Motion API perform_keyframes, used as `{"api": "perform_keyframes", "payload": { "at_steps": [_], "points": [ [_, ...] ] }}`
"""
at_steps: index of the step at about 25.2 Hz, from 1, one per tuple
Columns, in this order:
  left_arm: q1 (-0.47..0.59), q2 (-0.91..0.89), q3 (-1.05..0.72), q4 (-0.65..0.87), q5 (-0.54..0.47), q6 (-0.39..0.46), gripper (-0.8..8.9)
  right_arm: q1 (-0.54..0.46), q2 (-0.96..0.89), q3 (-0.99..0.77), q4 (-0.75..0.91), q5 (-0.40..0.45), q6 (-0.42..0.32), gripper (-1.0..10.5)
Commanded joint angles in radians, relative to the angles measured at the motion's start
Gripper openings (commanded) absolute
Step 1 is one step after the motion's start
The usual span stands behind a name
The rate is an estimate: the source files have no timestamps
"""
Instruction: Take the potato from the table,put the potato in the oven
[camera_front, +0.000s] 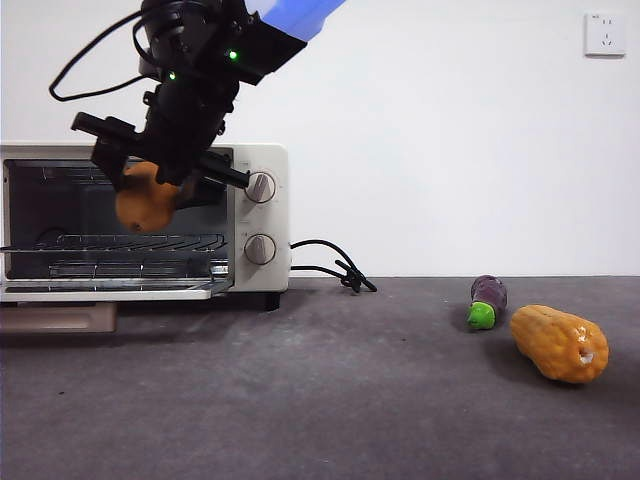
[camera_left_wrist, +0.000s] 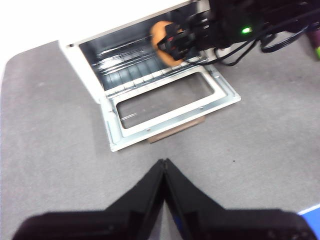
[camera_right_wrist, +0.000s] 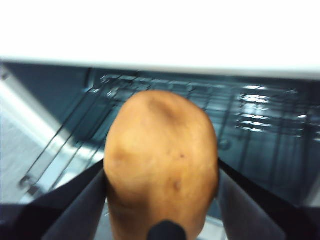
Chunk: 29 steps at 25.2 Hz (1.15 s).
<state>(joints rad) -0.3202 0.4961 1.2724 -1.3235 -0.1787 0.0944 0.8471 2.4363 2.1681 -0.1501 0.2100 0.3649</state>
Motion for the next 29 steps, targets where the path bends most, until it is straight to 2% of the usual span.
{"api": "perform_keyframes", "payload": {
  "at_steps": [1, 6, 13, 14, 16, 24, 26, 27, 29],
  "points": [
    [-0.002, -0.005, -0.002, 0.003, -0.005, 0.014, -0.05, -0.002, 0.04, 0.002, 0.026, 0.004, 0.023, -0.1],
    [-0.002, -0.005, -0.002, 0.003, -0.005, 0.019, -0.05, -0.005, 0.053, 0.002, 0.05, 0.037, 0.015, -0.1],
    [-0.002, -0.005, -0.001, 0.003, -0.005, 0.032, -0.05, -0.01, 0.055, 0.002, 0.074, 0.038, 0.005, 0.1],
    [-0.002, -0.005, -0.002, 0.003, -0.005, 0.032, -0.05, -0.01, 0.055, 0.002, 0.073, 0.038, 0.005, 0.5],
    [-0.002, -0.005, -0.001, 0.003, -0.006, 0.032, -0.05, -0.01, 0.055, 0.002, 0.073, 0.045, 0.006, 2.1],
    [-0.002, -0.005, -0.002, 0.003, -0.005, 0.032, -0.05, -0.01, 0.055, 0.002, 0.074, 0.06, 0.005, 2.5],
    [-0.002, -0.005, -0.002, 0.003, -0.005, 0.032, -0.05, -0.01, 0.055, 0.002, 0.075, 0.06, 0.006, 3.7],
    [-0.002, -0.005, -0.002, 0.003, -0.005, 0.032, -0.05, -0.01, 0.055, 0.002, 0.076, 0.061, 0.006, 4.8],
    [-0.002, -0.005, -0.002, 0.003, -0.005, 0.033, -0.05, -0.01, 0.055, 0.002, 0.076, 0.064, 0.006, 5.8]
  ]
}}
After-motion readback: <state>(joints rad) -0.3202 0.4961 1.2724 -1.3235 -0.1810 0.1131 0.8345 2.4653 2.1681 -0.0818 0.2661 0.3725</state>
